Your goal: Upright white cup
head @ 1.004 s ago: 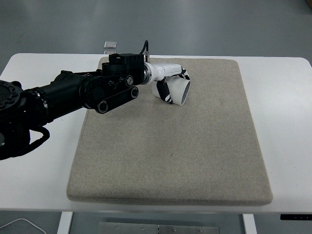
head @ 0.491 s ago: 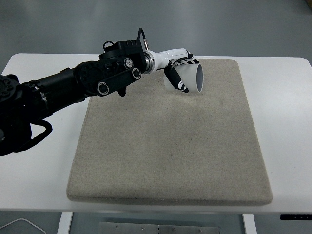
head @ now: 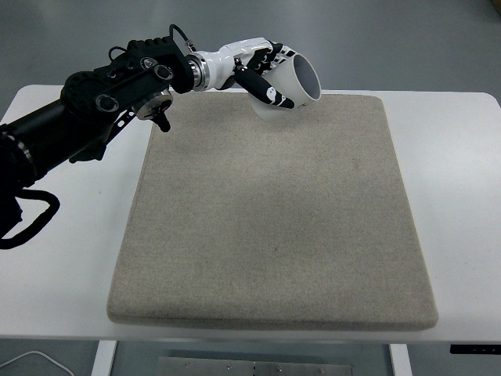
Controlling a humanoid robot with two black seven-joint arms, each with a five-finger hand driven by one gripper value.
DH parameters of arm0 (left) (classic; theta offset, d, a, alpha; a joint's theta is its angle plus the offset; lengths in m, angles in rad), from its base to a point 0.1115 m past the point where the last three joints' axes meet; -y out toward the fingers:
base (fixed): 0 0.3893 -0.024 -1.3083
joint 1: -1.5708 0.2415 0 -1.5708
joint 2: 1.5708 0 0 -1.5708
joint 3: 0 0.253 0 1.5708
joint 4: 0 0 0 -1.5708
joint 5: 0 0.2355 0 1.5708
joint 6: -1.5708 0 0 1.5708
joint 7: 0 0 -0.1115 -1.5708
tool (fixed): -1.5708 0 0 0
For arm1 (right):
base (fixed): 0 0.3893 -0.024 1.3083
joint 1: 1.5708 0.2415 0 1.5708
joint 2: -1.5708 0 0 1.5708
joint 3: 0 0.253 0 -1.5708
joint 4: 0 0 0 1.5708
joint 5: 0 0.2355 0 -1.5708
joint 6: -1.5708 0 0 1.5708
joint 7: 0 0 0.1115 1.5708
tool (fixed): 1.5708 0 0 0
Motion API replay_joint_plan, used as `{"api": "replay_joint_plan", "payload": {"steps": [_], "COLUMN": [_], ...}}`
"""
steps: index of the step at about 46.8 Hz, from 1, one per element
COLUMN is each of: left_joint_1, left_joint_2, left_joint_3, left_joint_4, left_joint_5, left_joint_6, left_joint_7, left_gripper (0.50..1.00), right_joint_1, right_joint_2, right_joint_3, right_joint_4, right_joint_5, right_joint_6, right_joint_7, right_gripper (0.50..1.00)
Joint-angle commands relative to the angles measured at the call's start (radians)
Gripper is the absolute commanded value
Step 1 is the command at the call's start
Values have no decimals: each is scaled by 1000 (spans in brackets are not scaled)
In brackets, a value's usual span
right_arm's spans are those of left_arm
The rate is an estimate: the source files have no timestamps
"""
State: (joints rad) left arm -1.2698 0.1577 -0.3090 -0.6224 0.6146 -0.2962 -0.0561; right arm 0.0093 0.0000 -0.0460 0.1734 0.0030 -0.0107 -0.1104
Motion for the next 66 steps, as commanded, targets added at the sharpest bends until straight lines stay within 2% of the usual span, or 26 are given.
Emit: {"api": "replay_joint_plan", "payload": {"steps": [1, 10, 17, 31, 46, 54, 66], "left_joint_1": [23, 121, 200, 300, 383, 428, 498], "left_joint_2": [48, 144, 174, 238, 312, 330, 332], "left_joint_3": [-51, -157, -214, -298, -303, -325, -377], "left_joint_4": [-16, -137, -178, -235, -284, -283, -286], "left_joint_5": [-4, -4, -1, -3, -10, -38, -44], "left_joint_6": [-27, -38, -40, -37, -35, -35, -24], "left_joint_7": [-27, -60, -102, -232, -353, -438, -475], "left_gripper": [540, 540, 540, 540, 531, 527, 516], "right_joint_1": [0, 0, 0, 0, 0, 0, 0], "right_joint_2": [0, 0, 0, 0, 0, 0, 0], "right_joint_3": [0, 0, 0, 0, 0, 0, 0], "right_joint_4": [0, 0, 0, 0, 0, 0, 0], "right_joint_5": [0, 0, 0, 0, 0, 0, 0], "right_joint_6": [0, 0, 0, 0, 0, 0, 0], "right_joint_7": [0, 0, 0, 0, 0, 0, 0], "right_gripper": [930, 930, 930, 930, 930, 930, 930]}}
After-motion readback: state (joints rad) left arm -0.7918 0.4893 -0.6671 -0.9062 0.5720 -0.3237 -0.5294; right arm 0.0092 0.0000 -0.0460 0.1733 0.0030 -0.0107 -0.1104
